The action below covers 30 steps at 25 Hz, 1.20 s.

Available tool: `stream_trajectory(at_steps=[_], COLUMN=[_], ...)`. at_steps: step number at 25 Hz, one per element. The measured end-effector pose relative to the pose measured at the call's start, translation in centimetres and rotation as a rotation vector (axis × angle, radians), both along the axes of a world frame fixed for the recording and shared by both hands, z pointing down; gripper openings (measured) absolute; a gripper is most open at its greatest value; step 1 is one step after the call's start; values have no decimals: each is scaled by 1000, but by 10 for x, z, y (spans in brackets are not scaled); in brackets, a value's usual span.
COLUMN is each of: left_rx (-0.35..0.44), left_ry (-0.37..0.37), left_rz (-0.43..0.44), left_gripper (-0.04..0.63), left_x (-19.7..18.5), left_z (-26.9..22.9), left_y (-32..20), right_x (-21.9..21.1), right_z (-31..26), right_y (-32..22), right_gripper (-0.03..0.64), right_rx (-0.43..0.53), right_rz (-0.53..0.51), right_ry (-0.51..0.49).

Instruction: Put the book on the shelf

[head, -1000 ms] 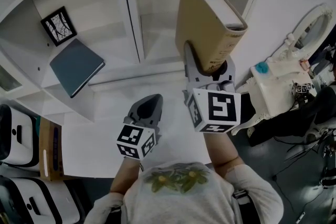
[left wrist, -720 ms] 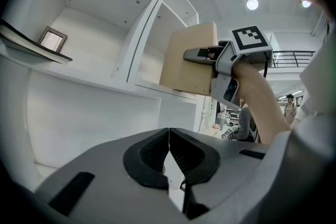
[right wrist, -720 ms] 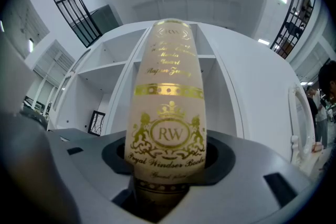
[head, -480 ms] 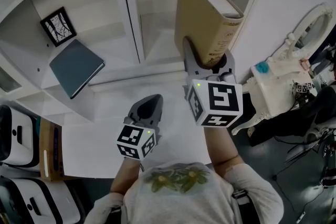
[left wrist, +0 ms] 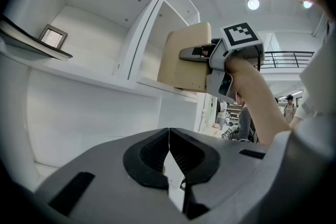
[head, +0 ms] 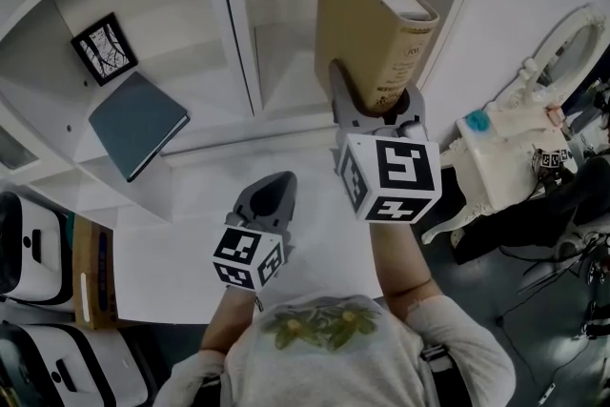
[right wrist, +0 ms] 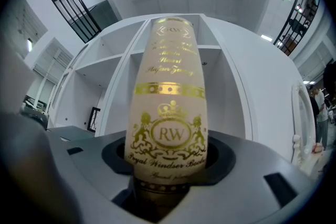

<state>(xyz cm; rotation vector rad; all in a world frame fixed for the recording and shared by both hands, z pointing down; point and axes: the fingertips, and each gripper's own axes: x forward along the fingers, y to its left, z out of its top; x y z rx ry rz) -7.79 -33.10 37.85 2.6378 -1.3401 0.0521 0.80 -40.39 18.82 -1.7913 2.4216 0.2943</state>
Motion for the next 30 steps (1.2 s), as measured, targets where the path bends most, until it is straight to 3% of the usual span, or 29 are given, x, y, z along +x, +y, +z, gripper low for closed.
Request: stream_trajectory(at_steps=[30], left_rx=[-14], left_ry=[-17], left_rz=[28], left_gripper=[28], left_x=[0], left_z=[8], left_y=[-13], right_x=[-7], right_z=[1], right_y=[-35], right_gripper=[242], right_rx=[-11], right_rz=[45], right_ry=[3])
